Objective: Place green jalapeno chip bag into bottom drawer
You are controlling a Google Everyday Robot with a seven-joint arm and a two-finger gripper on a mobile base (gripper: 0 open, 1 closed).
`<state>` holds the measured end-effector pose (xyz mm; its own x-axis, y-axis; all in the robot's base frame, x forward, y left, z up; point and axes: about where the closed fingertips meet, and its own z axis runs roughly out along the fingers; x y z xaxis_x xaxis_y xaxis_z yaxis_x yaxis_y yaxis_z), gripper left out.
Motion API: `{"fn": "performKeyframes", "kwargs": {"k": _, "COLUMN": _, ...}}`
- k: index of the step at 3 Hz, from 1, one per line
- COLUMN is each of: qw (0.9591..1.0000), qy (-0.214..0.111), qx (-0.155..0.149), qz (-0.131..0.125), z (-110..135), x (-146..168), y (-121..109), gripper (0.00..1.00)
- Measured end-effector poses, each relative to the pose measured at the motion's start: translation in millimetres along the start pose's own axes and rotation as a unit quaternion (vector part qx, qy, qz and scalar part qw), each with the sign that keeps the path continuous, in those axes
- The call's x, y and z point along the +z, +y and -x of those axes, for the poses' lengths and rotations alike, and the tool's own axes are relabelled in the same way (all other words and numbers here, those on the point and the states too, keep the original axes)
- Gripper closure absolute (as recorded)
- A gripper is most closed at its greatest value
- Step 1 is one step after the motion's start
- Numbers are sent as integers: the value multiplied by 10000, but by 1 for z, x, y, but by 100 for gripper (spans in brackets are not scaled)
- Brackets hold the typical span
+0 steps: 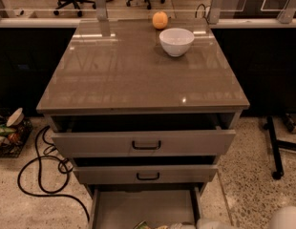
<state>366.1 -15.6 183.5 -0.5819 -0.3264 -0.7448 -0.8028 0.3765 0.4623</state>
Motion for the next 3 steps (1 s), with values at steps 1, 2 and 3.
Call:
{"fn": "performKeyframes", "kwargs": {"k": 1, "qw": 10000, "qy": -1, "qx": 4, "qz": 18, "z": 0, "x": 1, "y": 1, "gripper": 60}}
{"fn": "performKeyframes", "kwargs": {"k": 2, "qw": 10000, "qy": -2, "qx": 8, "qz": 35, "z": 0, "x": 3, "y": 3, "gripper": 37}}
{"fn": "performKeyframes", "kwargs": {"k": 3, "qw": 10000, "qy": -3, "qx": 12, "qz": 51, "z": -1, "x": 4, "y": 4, "gripper": 13}}
